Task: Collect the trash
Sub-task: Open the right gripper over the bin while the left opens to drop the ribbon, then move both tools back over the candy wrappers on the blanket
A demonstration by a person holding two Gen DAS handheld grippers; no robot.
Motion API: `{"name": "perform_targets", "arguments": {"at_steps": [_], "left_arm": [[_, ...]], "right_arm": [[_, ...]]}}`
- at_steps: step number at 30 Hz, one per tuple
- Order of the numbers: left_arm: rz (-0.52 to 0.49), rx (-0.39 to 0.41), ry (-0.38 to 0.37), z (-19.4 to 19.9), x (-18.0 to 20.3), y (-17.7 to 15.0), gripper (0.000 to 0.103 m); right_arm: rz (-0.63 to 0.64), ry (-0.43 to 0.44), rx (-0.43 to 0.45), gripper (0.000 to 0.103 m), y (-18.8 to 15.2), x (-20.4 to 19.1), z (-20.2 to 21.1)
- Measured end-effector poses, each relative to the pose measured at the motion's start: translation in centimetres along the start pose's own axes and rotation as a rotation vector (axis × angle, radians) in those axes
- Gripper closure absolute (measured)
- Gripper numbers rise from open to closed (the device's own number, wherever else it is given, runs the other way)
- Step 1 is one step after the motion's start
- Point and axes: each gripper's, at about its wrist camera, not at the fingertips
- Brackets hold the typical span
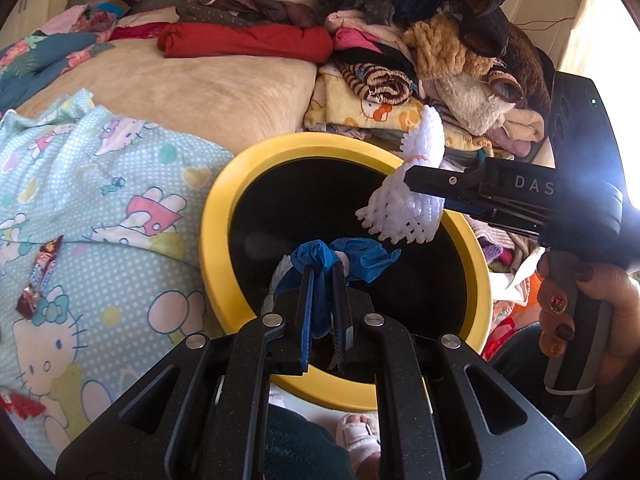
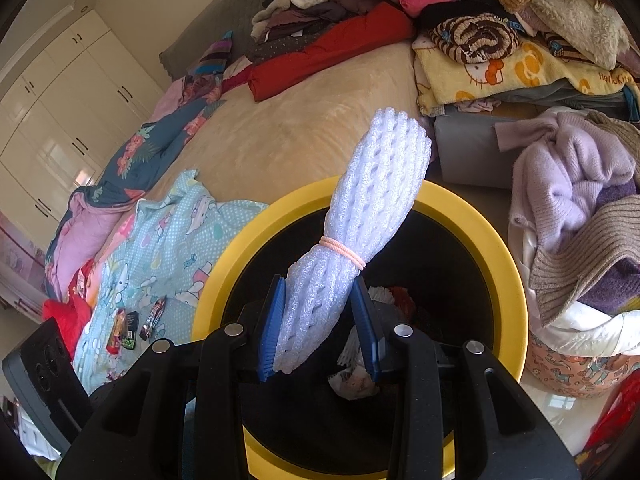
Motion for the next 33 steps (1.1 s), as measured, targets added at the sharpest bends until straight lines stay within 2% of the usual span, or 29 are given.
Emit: {"name": "perform_targets", "arguments": {"at_steps": [2,4,5,6,8,9,11,14,17,23,33], "left_arm": [[0.007,-0.011,-0.007,-0.4,-0.1,0.1,0.098],[0.013,-0.027,-0.008,-0.8,-0.1,0.3,0.090],[0.017,-0.031,-0.005,-0.8,-0.2,0.3,0.076],[0.021,-0.031,-0.002,-0.8,-0.3,0.2,0.064],[0.030,-0.014,0.001,-0.4,-0.5,0.2,0.055],[0.037,-0.006,0.005,-0.2,-0.6,0.2,0.041],[0.060,0.019,0.017,0.6,-0.9,0.0,0.022],[0.090,0.048,0.045,1.7,-1.6,-0.3,0.011],[0.116,0.073,0.077,3.0,-2.4,-0.6,0.011],[0.109,0.122,0.150,5.9,-3.4,-0.5,0.011],[0.139,0.176,0.201,9.1,-5.1,-1.0,0.011]], "right_arm": [[-0.005,-0.003,-0.004,0.066,0.1,0.1,-0.1],[-0.007,-0.021,0.006,0.056,0.2,0.2,-0.1],[-0.011,-0.026,0.014,0.049,0.3,0.3,0.0],[-0.015,-0.029,0.019,0.047,0.4,0.3,0.0],[-0.025,-0.031,0.027,0.043,0.5,0.6,0.1],[-0.030,-0.034,0.029,0.041,0.6,0.7,0.1],[-0.035,-0.039,0.034,0.039,0.7,0.7,0.1],[-0.028,-0.034,0.047,0.036,0.8,0.4,0.3],[0.002,-0.021,0.072,0.032,0.6,-0.6,0.7],[0.072,-0.009,0.117,0.029,0.1,-2.4,1.1],[0.165,0.014,0.180,0.026,-1.1,-5.2,1.8]]}}
Point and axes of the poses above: each gripper's, at about its wrist camera, not at the fingertips, and z roughly against the way its jaws point, x to its right, y to its top, and after that the axes turned 13 degrees about -z, right-handed
